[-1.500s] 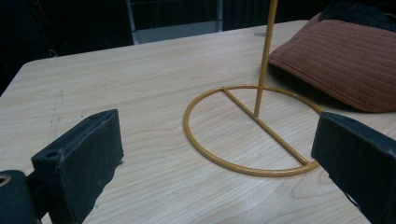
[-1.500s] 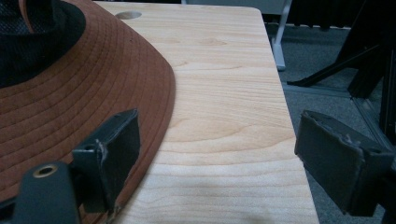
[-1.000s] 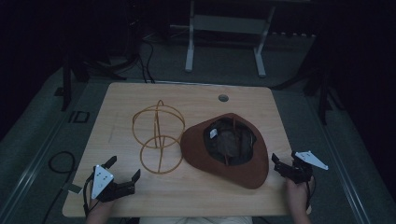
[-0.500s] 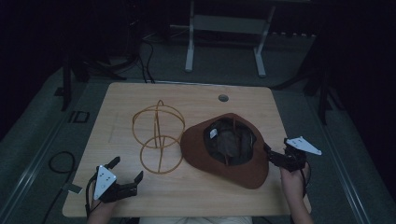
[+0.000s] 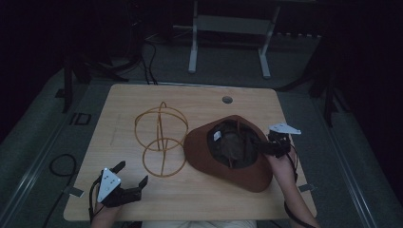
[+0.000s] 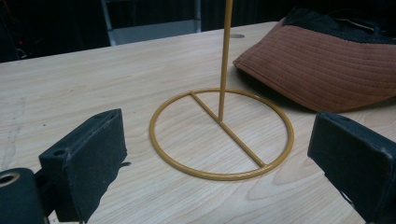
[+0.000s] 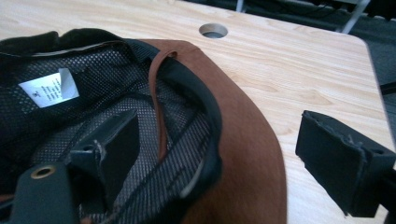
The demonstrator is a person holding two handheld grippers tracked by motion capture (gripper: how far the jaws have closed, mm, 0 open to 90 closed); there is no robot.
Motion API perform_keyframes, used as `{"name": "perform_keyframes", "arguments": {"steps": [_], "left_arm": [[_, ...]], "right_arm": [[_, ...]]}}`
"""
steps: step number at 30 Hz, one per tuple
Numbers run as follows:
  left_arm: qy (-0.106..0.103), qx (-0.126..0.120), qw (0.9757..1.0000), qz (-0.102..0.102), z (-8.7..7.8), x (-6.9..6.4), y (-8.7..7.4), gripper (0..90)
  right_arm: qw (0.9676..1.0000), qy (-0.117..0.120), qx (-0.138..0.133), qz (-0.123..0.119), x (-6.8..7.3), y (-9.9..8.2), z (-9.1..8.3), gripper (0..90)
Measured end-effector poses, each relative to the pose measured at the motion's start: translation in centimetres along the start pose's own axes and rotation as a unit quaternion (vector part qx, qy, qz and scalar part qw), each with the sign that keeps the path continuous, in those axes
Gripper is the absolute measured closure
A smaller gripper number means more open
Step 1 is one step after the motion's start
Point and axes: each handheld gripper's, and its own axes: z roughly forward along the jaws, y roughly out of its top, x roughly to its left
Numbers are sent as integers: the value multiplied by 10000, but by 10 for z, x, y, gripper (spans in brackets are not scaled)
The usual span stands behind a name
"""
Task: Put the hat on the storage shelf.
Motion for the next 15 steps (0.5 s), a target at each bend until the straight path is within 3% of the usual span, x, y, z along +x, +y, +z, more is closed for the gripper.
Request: {"name": "perform_keyframes", "arguments": {"steps": [2, 7, 15], "left_arm": [[3, 96, 10000, 14, -1, 0, 1, 50], [-175, 122, 9998, 13, -2, 0, 2, 50], [-216, 115, 9997, -1, -3, 0, 2, 50]], "right_arm": [[9998, 181, 63, 76, 1, 3, 10, 129], [9992, 209, 335, -28, 4, 9, 31, 124], [9953, -94, 923, -270, 6, 10, 57, 250]]}}
